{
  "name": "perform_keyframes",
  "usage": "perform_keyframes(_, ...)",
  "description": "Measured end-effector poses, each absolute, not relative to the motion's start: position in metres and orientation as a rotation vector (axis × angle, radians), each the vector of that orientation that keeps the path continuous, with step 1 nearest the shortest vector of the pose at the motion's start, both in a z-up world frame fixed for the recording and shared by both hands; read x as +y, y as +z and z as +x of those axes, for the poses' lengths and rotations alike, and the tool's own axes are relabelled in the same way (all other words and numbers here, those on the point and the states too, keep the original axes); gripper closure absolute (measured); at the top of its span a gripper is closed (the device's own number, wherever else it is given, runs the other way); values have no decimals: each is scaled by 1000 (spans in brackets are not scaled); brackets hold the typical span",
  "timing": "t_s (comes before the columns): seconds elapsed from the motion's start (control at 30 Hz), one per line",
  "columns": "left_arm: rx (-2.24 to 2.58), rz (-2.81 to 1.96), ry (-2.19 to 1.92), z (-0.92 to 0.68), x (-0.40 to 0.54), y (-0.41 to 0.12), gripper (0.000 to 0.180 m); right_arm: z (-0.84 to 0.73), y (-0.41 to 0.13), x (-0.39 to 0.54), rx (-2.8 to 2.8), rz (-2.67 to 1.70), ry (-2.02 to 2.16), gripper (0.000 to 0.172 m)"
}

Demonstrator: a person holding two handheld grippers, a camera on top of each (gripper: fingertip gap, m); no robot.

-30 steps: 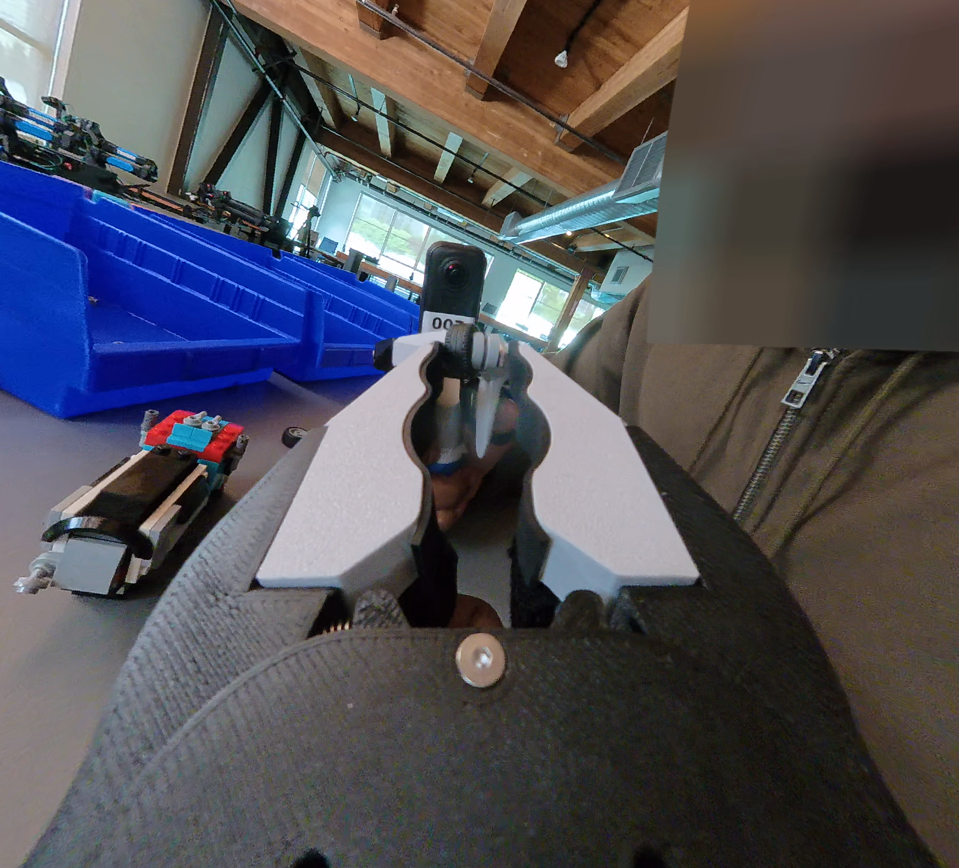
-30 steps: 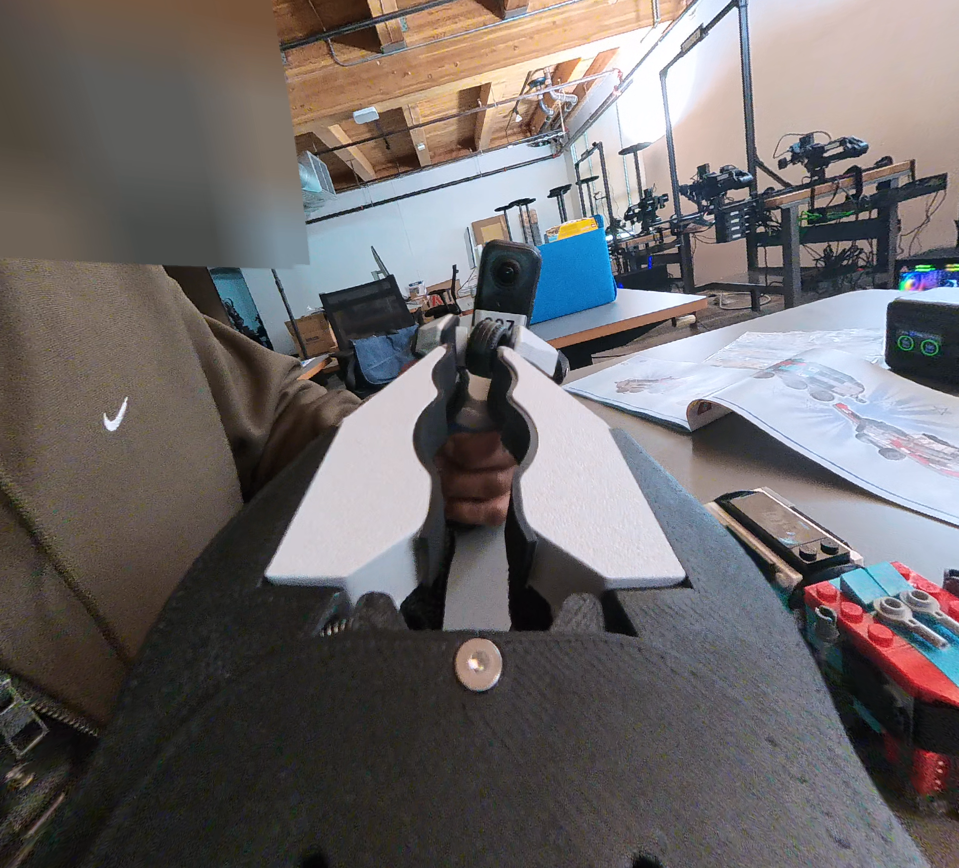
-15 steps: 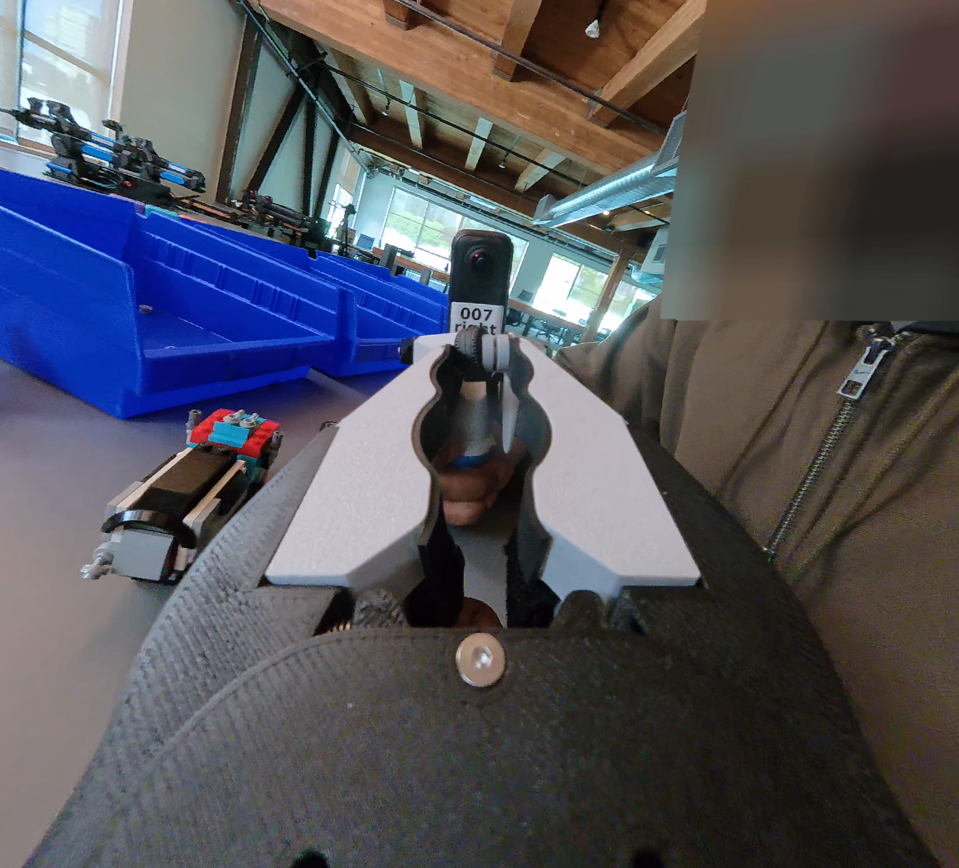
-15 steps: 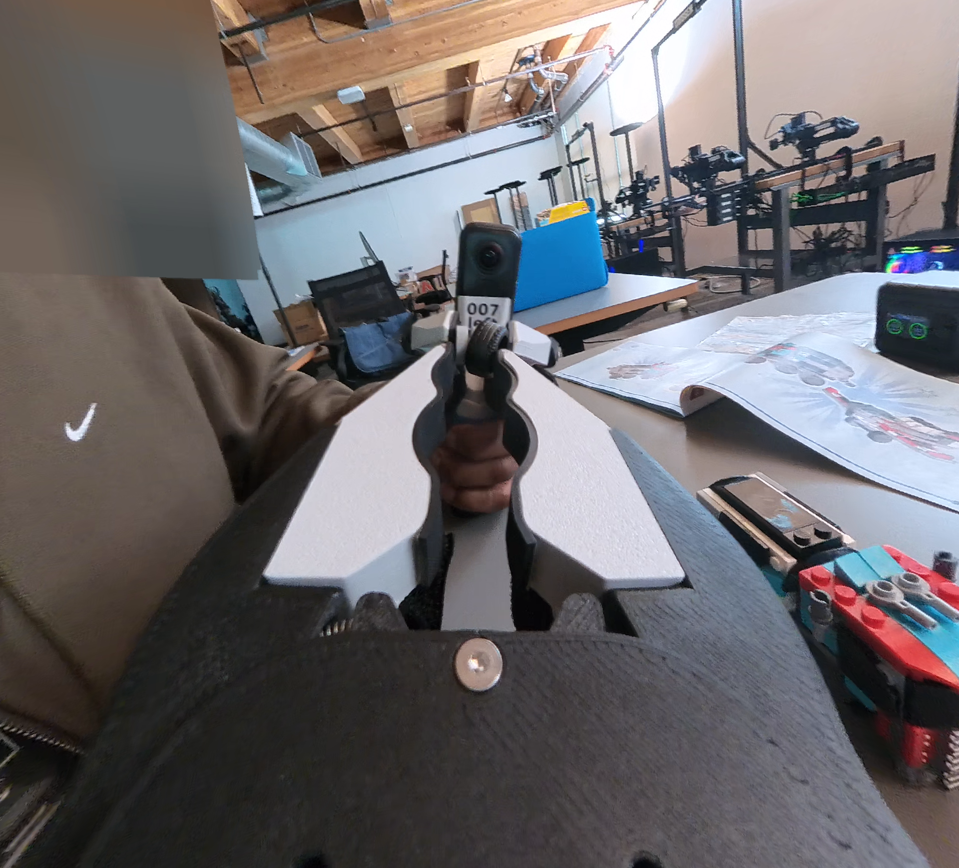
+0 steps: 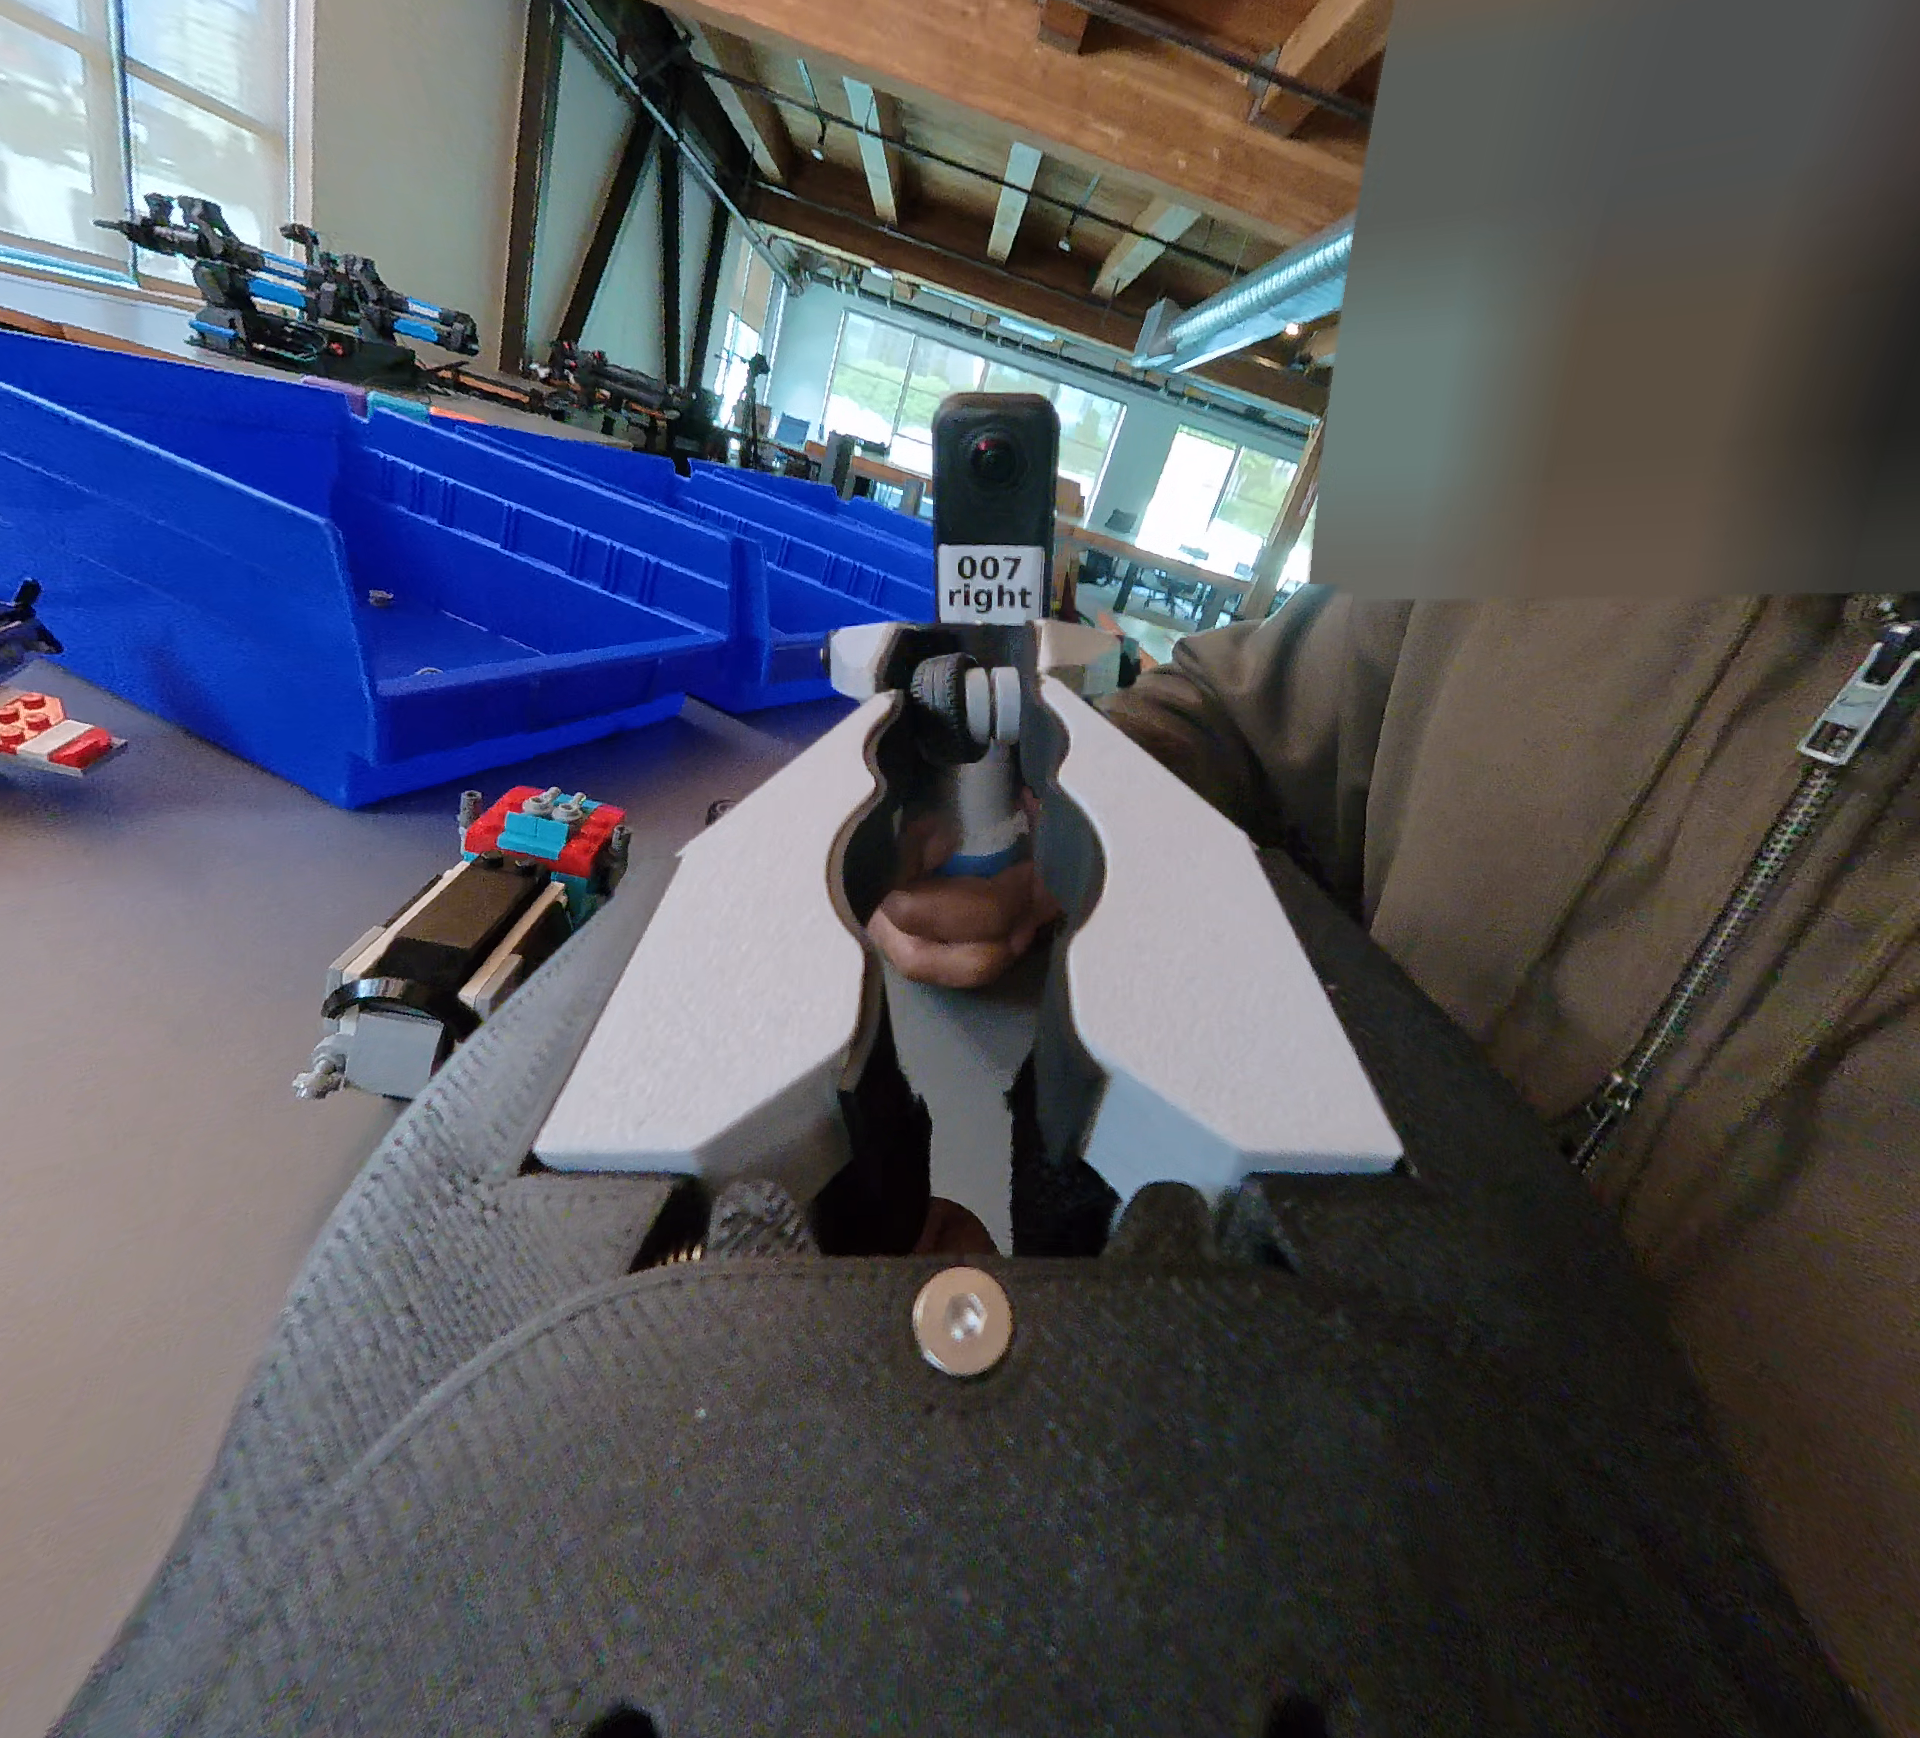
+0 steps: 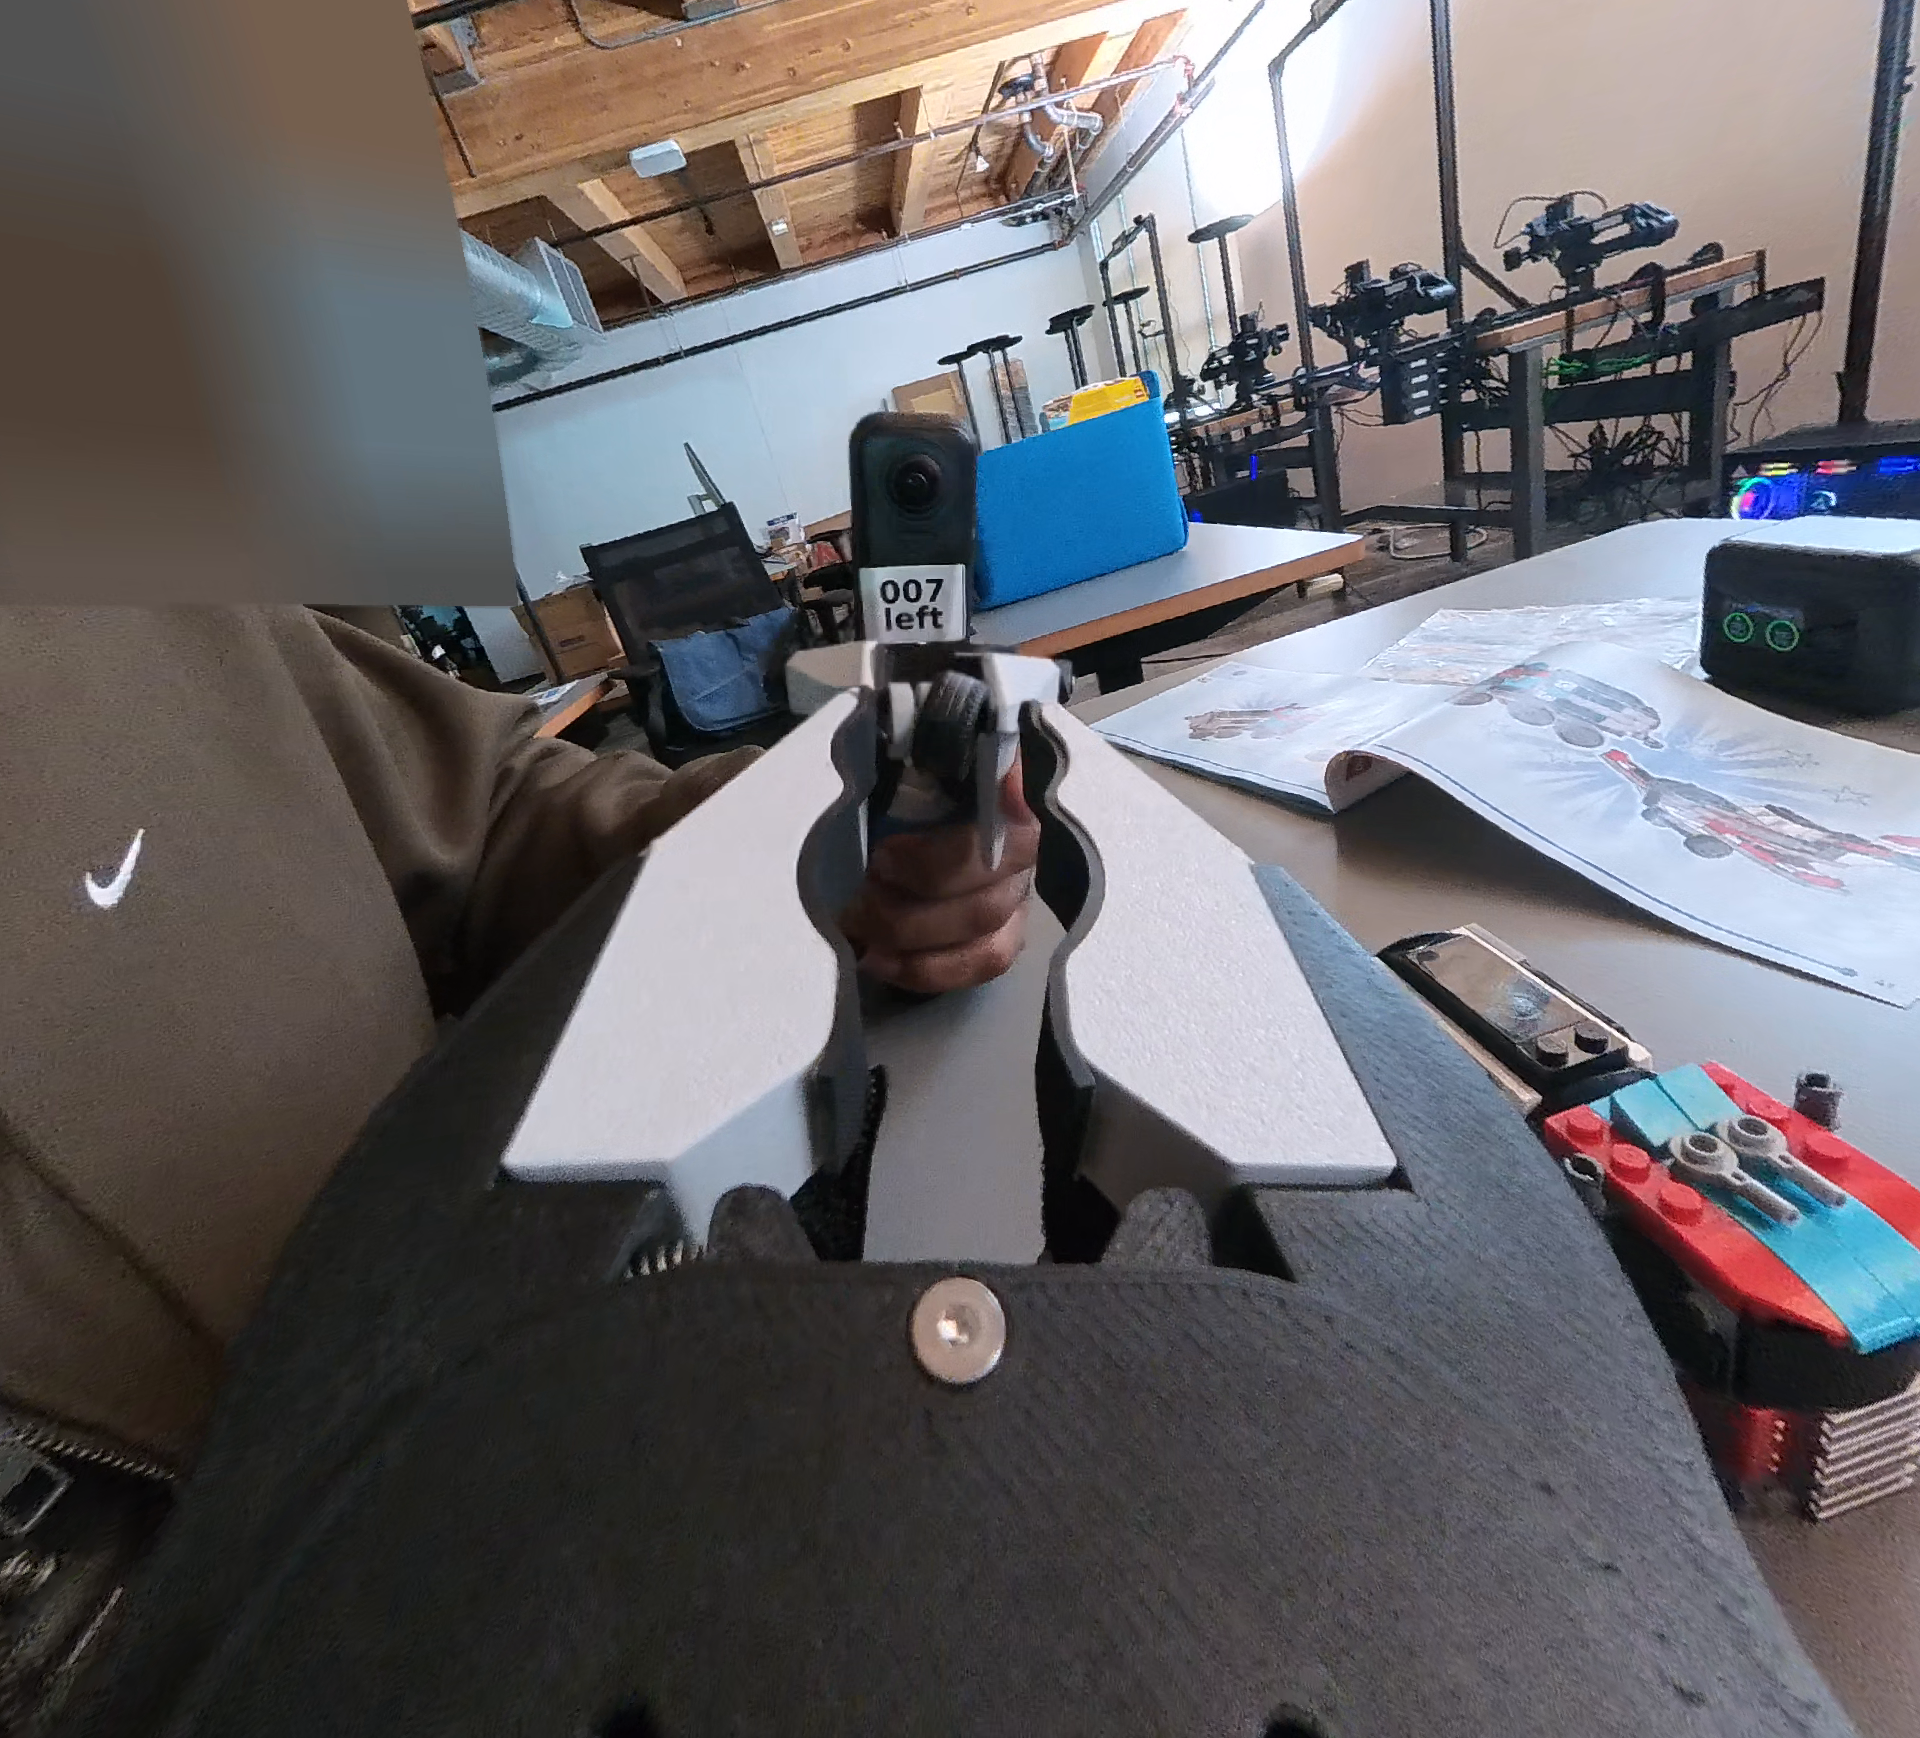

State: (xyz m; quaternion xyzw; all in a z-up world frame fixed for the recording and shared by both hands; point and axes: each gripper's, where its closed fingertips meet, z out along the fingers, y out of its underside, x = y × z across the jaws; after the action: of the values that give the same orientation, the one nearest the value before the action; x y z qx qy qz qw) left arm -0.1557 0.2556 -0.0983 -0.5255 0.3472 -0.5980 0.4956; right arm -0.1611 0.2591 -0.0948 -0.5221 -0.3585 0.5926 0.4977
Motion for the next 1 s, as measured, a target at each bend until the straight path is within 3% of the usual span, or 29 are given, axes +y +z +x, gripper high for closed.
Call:
perform_keyframes(0.2, 897, -1282, -1433, -155, 251, -102, 160, -161, -95, 254, -901, -1257, 1468, 154)
perform_keyframes(1.0, 918, -1340, -1485, -152, 248, -107, 163, -162, -98, 251, -928, -1252, 1446, 156)
